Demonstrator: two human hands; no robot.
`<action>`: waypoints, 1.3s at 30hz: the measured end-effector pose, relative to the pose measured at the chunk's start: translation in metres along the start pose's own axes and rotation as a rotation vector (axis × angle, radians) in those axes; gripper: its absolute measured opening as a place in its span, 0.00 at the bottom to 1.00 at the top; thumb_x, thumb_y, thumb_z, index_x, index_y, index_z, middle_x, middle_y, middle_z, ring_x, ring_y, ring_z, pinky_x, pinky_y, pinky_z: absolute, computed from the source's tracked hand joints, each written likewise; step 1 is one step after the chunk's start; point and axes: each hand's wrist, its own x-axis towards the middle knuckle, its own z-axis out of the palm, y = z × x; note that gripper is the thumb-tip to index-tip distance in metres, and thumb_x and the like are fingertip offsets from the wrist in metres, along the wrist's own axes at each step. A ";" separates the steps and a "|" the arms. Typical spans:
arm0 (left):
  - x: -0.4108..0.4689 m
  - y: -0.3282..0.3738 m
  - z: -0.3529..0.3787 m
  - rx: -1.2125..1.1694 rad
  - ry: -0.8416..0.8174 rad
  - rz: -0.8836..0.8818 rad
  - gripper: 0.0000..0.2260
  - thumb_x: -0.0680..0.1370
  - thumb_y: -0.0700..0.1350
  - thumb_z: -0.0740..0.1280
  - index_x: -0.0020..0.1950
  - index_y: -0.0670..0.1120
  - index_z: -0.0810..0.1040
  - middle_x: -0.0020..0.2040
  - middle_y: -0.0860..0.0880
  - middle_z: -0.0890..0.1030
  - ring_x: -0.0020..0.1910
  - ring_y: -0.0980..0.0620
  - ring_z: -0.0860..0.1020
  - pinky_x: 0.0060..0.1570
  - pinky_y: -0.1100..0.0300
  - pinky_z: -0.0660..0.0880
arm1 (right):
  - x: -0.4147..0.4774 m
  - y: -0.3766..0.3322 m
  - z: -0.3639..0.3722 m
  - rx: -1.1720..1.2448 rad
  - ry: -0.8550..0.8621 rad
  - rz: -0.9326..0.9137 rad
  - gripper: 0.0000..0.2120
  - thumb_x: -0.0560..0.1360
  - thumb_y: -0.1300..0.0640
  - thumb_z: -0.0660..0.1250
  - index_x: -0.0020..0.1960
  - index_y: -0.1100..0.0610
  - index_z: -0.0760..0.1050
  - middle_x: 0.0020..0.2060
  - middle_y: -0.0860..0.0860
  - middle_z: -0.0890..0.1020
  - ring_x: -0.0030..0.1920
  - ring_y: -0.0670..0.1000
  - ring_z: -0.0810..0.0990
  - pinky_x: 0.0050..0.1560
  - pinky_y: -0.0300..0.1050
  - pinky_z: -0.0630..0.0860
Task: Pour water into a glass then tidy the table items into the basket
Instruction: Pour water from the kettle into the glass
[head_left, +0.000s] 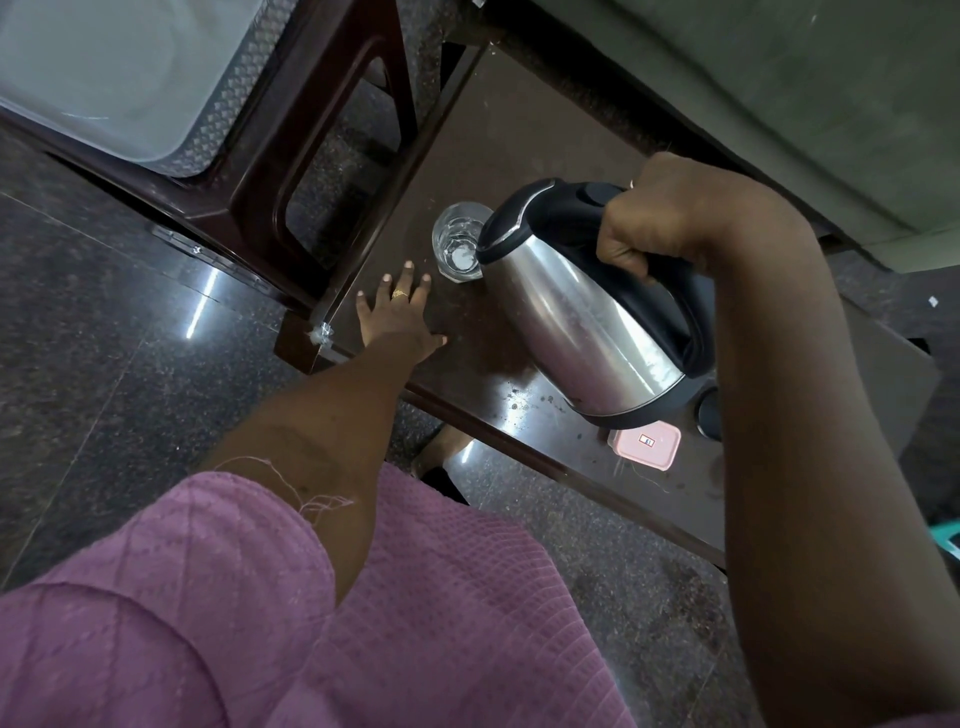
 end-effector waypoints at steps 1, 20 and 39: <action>0.000 0.000 0.000 0.001 0.000 0.000 0.41 0.73 0.61 0.66 0.77 0.55 0.44 0.78 0.54 0.40 0.77 0.47 0.44 0.74 0.40 0.48 | 0.002 0.001 0.001 0.000 -0.002 0.002 0.10 0.49 0.67 0.64 0.12 0.59 0.66 0.11 0.49 0.64 0.11 0.47 0.61 0.17 0.30 0.60; -0.004 0.001 -0.011 -0.022 -0.083 -0.001 0.49 0.68 0.58 0.73 0.77 0.55 0.43 0.78 0.55 0.38 0.77 0.47 0.43 0.74 0.40 0.48 | 0.019 0.003 0.008 0.065 -0.023 0.022 0.05 0.64 0.62 0.66 0.37 0.63 0.79 0.31 0.57 0.78 0.31 0.54 0.76 0.37 0.45 0.74; -0.002 -0.002 -0.014 -0.012 -0.132 0.004 0.53 0.65 0.56 0.77 0.77 0.55 0.43 0.77 0.56 0.37 0.77 0.48 0.43 0.73 0.40 0.50 | 0.020 0.002 0.006 0.084 -0.057 0.035 0.10 0.64 0.62 0.66 0.42 0.66 0.80 0.33 0.58 0.79 0.34 0.54 0.77 0.40 0.48 0.75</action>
